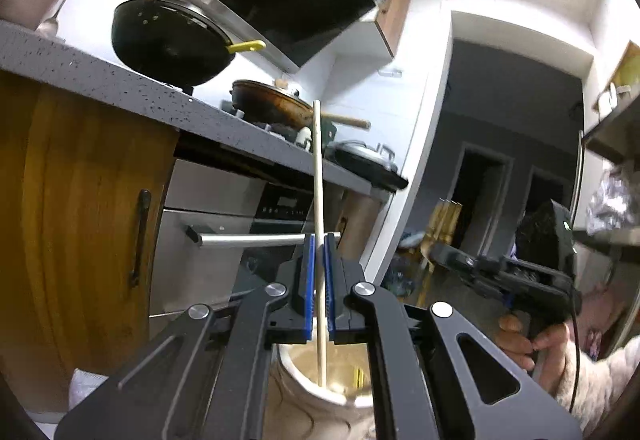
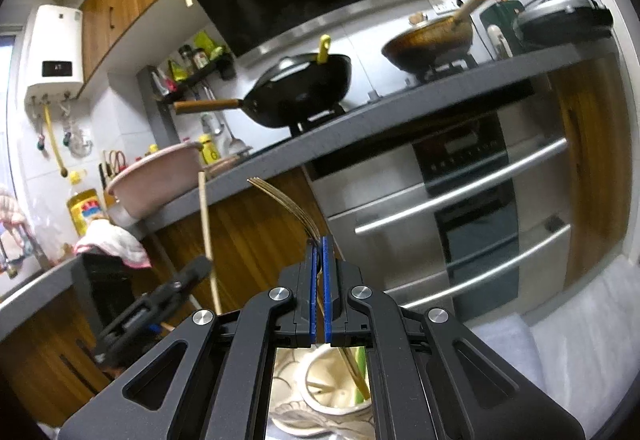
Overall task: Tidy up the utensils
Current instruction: 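Lift the chopstick and gold fork up over the ceramic holder, then release the chopstick into the large holder while the right tool releases the fork into the small one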
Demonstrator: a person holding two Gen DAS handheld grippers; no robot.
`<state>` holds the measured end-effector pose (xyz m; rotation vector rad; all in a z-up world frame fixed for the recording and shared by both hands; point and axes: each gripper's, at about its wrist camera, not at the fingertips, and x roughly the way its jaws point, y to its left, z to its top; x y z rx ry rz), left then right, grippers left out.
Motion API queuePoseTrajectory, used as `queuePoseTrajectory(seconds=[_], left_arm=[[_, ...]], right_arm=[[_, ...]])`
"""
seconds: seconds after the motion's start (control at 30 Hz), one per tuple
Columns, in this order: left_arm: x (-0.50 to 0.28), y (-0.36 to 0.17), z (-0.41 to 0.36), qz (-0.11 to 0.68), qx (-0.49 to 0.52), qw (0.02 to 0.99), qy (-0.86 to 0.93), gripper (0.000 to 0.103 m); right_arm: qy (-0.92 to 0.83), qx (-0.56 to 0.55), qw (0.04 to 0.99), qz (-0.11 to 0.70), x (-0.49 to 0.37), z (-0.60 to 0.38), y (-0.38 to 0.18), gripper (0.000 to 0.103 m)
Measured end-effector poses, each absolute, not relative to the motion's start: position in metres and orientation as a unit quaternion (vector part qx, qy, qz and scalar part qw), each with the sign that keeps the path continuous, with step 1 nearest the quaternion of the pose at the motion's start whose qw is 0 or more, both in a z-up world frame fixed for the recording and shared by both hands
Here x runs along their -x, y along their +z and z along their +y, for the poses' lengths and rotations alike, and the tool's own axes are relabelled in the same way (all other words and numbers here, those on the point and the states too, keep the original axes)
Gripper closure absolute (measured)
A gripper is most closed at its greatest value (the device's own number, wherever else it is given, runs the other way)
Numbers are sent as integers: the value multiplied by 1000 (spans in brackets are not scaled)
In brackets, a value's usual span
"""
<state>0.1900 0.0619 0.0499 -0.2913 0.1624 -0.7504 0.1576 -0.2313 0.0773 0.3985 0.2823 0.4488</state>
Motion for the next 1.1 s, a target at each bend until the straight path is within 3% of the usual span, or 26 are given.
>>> queuePoseTrajectory(seconds=[0.4, 0.63, 0.77, 0.9, 1.1], left_arm=[[-172, 51, 52, 103, 87, 941, -309, 97], [-168, 55, 58, 108, 88, 951, -277, 75], [-154, 63, 63, 100, 95, 952, -274, 64], [-132, 68, 62, 87, 87, 952, -279, 50], [-115, 64, 44, 105, 47, 955, -275, 48]], right_arm=[[210, -206, 940, 173, -171, -235, 56, 99], [205, -203, 941, 176, -172, -237, 55, 97], [205, -211, 938, 183, -171, -240, 54, 76], [206, -211, 938, 180, -163, -242, 56, 71], [205, -197, 941, 183, -151, -239, 58, 56]])
